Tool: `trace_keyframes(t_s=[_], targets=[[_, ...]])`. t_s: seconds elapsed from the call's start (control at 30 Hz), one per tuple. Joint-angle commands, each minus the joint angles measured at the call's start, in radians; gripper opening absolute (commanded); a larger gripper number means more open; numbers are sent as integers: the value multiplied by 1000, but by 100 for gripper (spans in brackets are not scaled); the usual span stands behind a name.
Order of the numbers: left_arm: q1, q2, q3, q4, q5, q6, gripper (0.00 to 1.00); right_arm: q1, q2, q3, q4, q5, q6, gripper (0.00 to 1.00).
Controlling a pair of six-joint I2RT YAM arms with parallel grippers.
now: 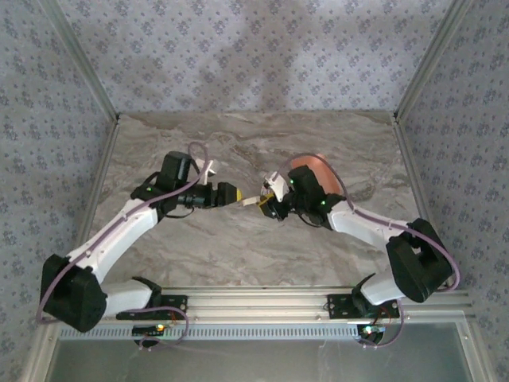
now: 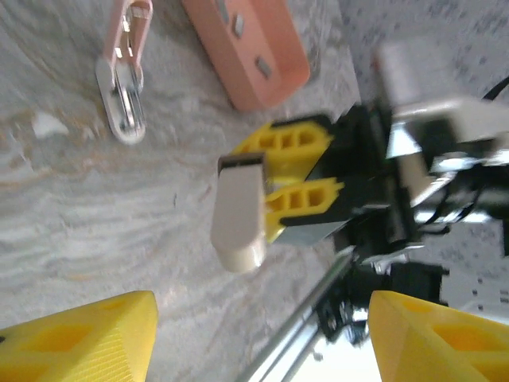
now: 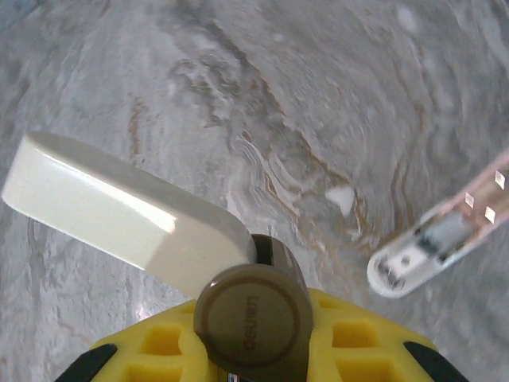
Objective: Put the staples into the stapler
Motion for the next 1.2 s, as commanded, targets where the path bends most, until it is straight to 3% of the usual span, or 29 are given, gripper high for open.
trace_keyframes(t_s=[0.0, 0.2, 0.77, 1.17], targets=[[-16, -51, -72, 186, -117, -50, 71, 23, -16, -67, 246, 111, 393, 15], [-53, -90, -176, 359, -244, -92, 72, 107, -1, -143, 433, 226, 527, 14], [-103, -15, -152, 390, -293, -57, 72, 162, 47, -101, 506, 191, 575, 13], [-118, 29, -127, 397, -302, -61, 54, 181, 46, -85, 505, 196, 575, 13]])
